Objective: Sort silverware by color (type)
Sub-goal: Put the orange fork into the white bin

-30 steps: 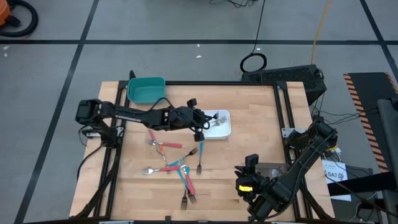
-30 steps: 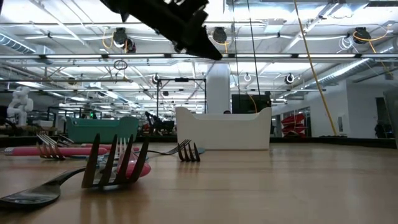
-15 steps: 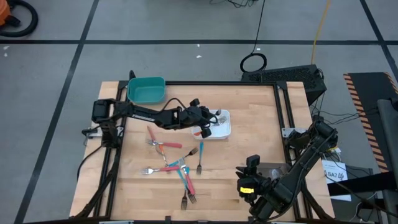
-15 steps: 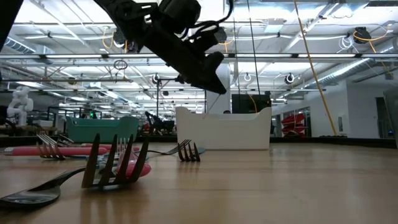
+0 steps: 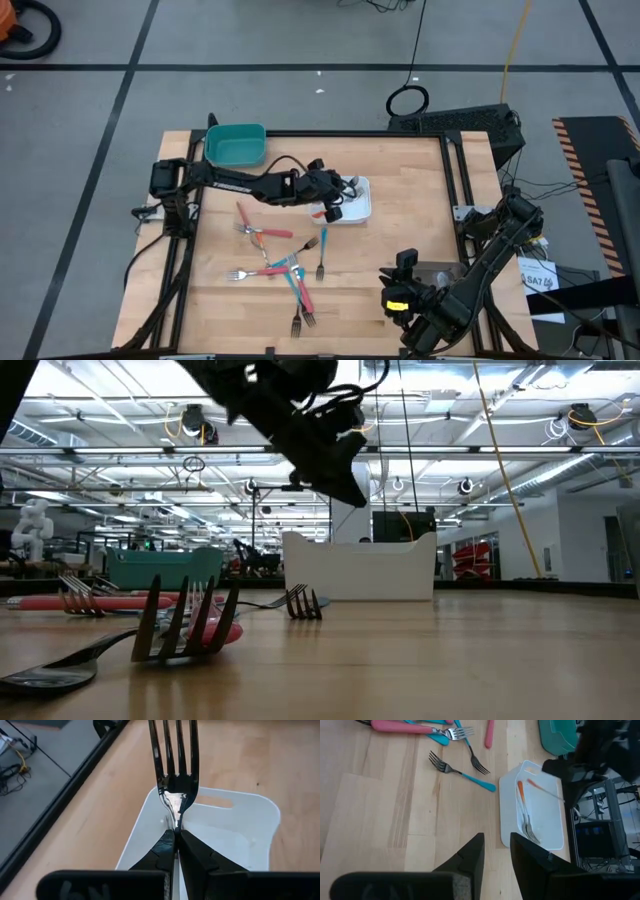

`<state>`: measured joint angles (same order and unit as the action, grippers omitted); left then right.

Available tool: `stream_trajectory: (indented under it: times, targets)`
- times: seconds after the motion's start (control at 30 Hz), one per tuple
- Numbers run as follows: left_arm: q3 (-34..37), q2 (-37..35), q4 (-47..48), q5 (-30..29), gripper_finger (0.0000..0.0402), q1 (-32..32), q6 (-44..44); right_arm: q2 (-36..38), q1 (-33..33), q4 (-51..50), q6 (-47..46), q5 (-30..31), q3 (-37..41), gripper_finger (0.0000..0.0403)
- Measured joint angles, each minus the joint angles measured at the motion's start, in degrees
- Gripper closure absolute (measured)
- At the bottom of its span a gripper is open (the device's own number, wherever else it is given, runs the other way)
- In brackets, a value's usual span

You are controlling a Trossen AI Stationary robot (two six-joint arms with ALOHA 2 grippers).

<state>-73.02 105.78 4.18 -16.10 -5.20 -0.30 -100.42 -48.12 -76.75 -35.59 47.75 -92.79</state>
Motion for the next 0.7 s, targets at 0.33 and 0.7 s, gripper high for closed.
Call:
stream_trajectory:
  times: [0.33, 0.7]
  targets:
    - [-5.0, 0.7, 9.4, 0.1, 0.0378, 0.2, -1.1, 0.0, 0.0, 0.0, -0.7, 0.0, 0.0, 0.0314]
    - [-5.3, 8.9, 6.6, 0.5, 0.0378, -0.2, -1.5, 0.0, 0.0, -0.7, -1.4, 0.0, 0.0, 0.0314]
